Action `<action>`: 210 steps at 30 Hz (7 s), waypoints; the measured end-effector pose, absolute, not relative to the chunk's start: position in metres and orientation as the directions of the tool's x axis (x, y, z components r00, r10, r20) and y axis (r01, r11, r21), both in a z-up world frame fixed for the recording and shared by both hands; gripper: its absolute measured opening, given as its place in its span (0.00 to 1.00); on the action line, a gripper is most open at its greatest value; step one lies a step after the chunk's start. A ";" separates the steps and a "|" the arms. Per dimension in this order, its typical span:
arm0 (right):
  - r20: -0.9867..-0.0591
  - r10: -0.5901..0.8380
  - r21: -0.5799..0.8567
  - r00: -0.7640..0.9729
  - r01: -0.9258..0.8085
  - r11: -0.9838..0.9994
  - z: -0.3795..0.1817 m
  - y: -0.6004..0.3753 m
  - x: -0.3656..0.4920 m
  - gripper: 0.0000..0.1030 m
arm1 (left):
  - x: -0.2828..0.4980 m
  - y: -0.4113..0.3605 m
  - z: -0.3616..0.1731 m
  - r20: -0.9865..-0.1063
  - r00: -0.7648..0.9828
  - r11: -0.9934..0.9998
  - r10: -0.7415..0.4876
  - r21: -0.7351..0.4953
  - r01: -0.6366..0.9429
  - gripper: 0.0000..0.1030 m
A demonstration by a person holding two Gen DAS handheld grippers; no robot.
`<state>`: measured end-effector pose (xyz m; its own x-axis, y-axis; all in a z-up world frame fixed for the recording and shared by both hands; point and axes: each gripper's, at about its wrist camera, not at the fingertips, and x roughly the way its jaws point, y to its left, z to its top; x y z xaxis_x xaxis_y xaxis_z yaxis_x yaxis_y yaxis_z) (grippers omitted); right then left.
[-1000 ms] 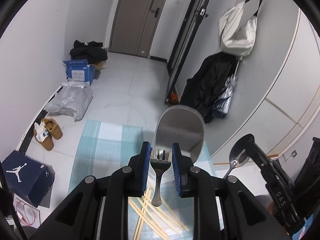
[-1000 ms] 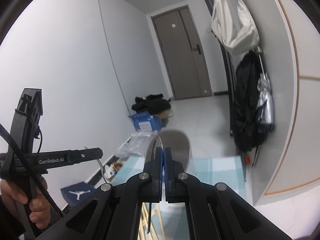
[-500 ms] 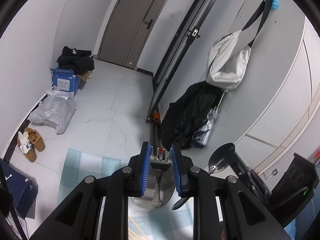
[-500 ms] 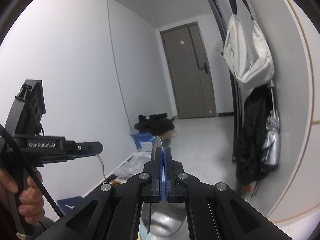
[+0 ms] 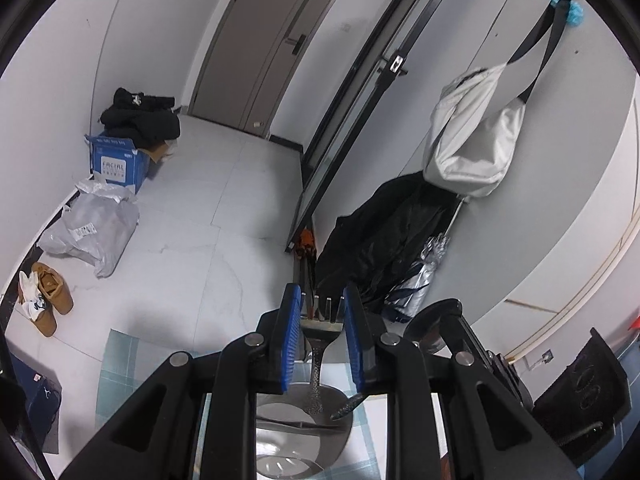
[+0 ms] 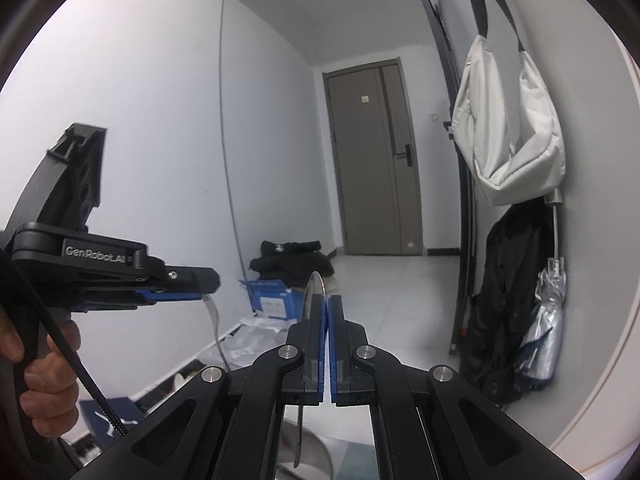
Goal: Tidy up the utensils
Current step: 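Carry fork and spoon over the white holder and open both tools to drop them in, then move both open tools back over the wooden chopsticks, then lower the right tool onto the wooden chopsticks and close on several, then lower the left tool onto the remaining chopsticks and close on them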
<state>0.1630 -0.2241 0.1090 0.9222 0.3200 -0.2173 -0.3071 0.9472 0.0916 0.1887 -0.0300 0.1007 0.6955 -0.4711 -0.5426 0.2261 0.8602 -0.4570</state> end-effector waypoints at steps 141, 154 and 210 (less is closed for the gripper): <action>-0.894 0.217 0.012 0.392 -0.463 0.886 -0.125 -0.091 0.100 0.05 | 0.077 0.098 -0.074 -0.803 0.554 0.846 -0.218 -0.438 -0.303 0.99; -0.923 0.227 0.054 0.310 -0.480 0.876 -0.115 -0.121 0.075 0.05 | 0.075 0.092 -0.078 -0.819 0.533 0.856 -0.211 -0.418 -0.303 0.99; -0.678 0.510 0.307 0.530 -0.426 0.851 -0.041 -0.183 0.086 0.06 | 0.079 -0.018 -0.117 -0.963 0.268 0.992 0.021 -0.013 -0.124 0.74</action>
<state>0.0858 -0.1831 -0.0414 0.5298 0.5095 -0.6780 -0.4261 0.8511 0.3067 0.0791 -0.0184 -0.1173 0.2680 0.0213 -0.9632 -0.1239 0.9922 -0.0126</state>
